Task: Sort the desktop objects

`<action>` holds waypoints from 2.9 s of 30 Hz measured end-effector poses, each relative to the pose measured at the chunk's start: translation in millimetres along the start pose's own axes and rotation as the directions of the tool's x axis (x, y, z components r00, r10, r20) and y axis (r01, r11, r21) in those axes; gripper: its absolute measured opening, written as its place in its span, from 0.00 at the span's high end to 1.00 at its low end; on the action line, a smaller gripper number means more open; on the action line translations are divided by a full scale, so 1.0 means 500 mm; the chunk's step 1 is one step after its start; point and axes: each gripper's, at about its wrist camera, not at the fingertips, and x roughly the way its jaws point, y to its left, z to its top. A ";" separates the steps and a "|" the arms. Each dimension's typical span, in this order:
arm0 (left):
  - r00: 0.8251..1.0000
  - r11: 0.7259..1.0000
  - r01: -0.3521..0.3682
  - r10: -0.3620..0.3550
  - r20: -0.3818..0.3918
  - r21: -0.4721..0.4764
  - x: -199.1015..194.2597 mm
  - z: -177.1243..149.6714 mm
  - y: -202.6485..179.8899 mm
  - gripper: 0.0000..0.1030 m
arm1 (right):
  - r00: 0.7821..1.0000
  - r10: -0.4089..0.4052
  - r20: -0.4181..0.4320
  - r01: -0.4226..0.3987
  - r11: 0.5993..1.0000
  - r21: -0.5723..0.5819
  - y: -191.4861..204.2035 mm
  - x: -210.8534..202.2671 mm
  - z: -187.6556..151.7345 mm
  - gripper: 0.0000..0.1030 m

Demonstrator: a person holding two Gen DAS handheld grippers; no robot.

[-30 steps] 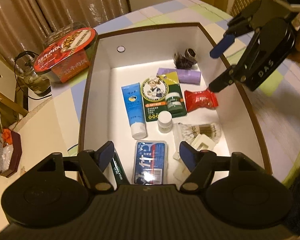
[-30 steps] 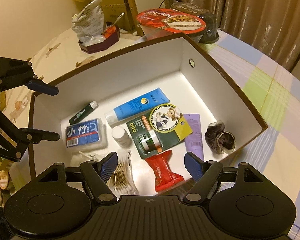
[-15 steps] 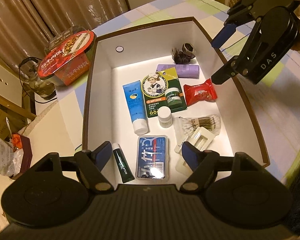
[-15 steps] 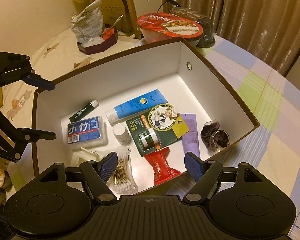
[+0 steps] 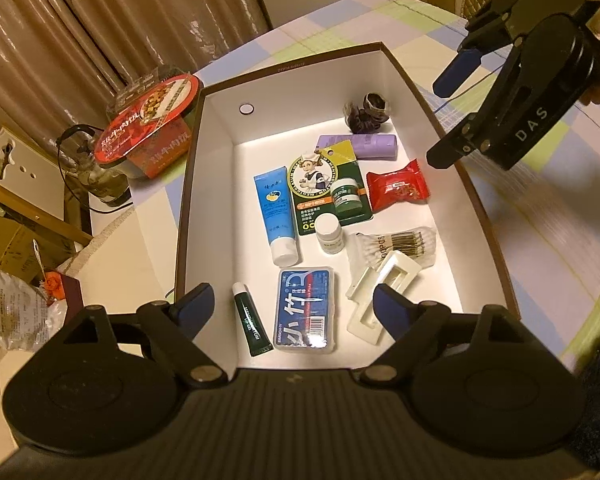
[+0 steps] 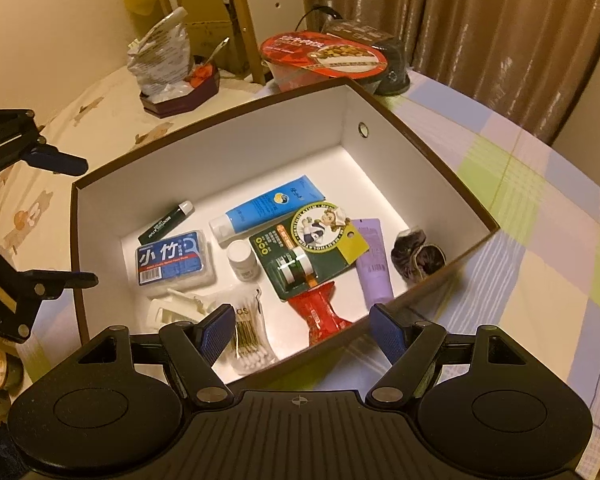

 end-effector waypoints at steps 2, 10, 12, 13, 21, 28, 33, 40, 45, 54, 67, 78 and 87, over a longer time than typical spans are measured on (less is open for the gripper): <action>1.000 1.000 -0.006 0.006 0.004 0.001 -0.007 0.000 -0.006 0.17 | 1.000 0.000 0.006 0.000 1.000 0.005 0.001 -0.007 -0.003 0.26; 1.000 1.000 -0.026 0.026 0.013 0.011 -0.025 -0.002 -0.030 0.16 | 1.000 -0.009 0.019 0.009 1.000 0.025 0.008 -0.026 -0.010 0.26; 1.000 1.000 -0.028 0.028 0.015 0.010 -0.029 -0.004 -0.033 0.16 | 1.000 -0.013 0.022 0.012 1.000 0.022 0.010 -0.031 -0.012 0.26; 0.999 0.999 -0.031 0.030 0.015 0.009 -0.030 -0.005 -0.035 0.16 | 1.000 -0.011 0.024 0.010 1.000 0.022 0.011 -0.033 -0.013 0.26; 0.999 0.999 -0.039 0.039 0.001 -0.001 -0.037 -0.019 -0.052 0.16 | 1.000 0.001 0.026 -0.002 0.999 0.032 0.020 -0.043 -0.024 0.26; 0.999 0.999 -0.041 0.041 -0.003 -0.022 -0.048 -0.032 -0.064 0.16 | 1.000 0.000 0.020 -0.001 1.000 0.029 0.026 -0.047 -0.035 0.26; 0.999 0.998 -0.044 0.044 -0.009 -0.034 -0.051 -0.040 -0.074 0.16 | 1.000 0.000 0.021 0.000 1.000 0.025 0.029 -0.050 -0.043 0.26; 0.999 0.997 -0.048 0.046 -0.021 -0.063 -0.053 -0.044 -0.091 0.16 | 1.000 0.018 0.013 -0.018 1.000 0.003 0.031 -0.053 -0.055 0.26; 0.998 0.995 -0.062 0.060 -0.021 -0.082 -0.061 -0.044 -0.104 0.16 | 0.999 0.034 0.019 -0.034 0.999 -0.014 0.029 -0.059 -0.059 0.26; 0.997 0.989 -0.081 0.078 -0.026 -0.121 -0.072 -0.040 -0.132 0.16 | 0.998 0.060 0.027 -0.059 0.997 -0.039 0.021 -0.071 -0.071 0.26; 0.995 0.978 -0.095 0.087 -0.052 -0.183 -0.070 -0.042 -0.168 0.16 | 0.996 0.089 0.014 -0.088 0.995 -0.056 0.002 -0.072 -0.097 0.26; 0.991 0.961 -0.122 0.106 -0.077 -0.246 -0.067 -0.037 -0.192 0.16 | 0.994 0.112 0.001 -0.112 0.991 -0.077 -0.020 -0.071 -0.112 0.26; 0.987 0.941 -0.149 0.125 -0.096 -0.303 -0.070 -0.025 -0.216 0.16 | 0.991 0.135 -0.008 -0.135 0.985 -0.105 -0.040 -0.069 -0.118 0.26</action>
